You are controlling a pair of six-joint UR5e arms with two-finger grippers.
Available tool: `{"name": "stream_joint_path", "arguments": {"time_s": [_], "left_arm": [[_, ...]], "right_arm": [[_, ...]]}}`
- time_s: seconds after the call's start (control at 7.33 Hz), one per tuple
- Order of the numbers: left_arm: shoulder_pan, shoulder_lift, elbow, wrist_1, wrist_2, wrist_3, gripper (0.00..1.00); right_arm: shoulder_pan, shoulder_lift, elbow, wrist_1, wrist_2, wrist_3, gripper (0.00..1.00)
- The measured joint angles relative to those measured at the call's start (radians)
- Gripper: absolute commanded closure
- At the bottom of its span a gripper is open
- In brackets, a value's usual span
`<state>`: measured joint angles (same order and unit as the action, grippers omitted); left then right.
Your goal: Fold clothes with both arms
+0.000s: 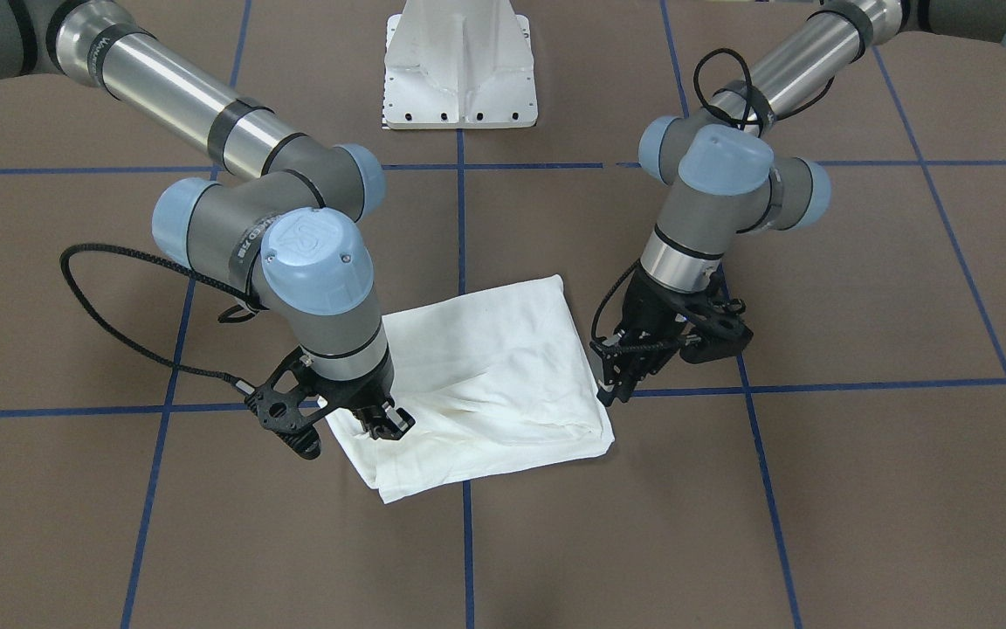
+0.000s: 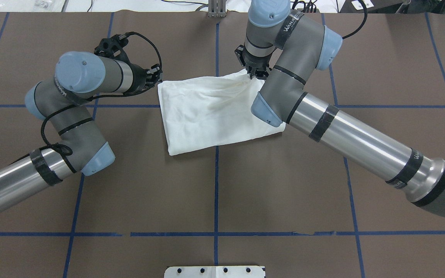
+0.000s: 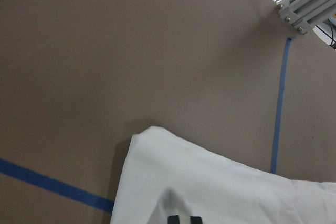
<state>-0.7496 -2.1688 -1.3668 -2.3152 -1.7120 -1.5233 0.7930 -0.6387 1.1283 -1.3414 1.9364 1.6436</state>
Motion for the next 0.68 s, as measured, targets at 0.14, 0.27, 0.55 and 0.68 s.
{"name": "stream_joint_path", "arguments": {"time_s": [0.14, 0.27, 0.55, 0.68], "left_arm": [[-0.024, -0.011, 0.042, -0.027, -0.011, 0.030, 0.00], [-0.040, -0.015, 0.057, -0.044, -0.035, 0.045, 0.00], [-0.072, -0.012, 0.059, -0.064, -0.104, 0.094, 0.00], [-0.101, 0.011, 0.039, -0.063, -0.176, 0.169, 0.00]], "right_arm": [[0.038, 0.005, -0.038, 0.024, 0.008, -0.116, 0.00], [0.084, 0.006, -0.063, 0.033, 0.028, -0.223, 0.00], [0.162, -0.014, -0.088, 0.034, 0.086, -0.383, 0.00], [0.193, -0.062, -0.066, 0.032, 0.112, -0.460, 0.00]]}}
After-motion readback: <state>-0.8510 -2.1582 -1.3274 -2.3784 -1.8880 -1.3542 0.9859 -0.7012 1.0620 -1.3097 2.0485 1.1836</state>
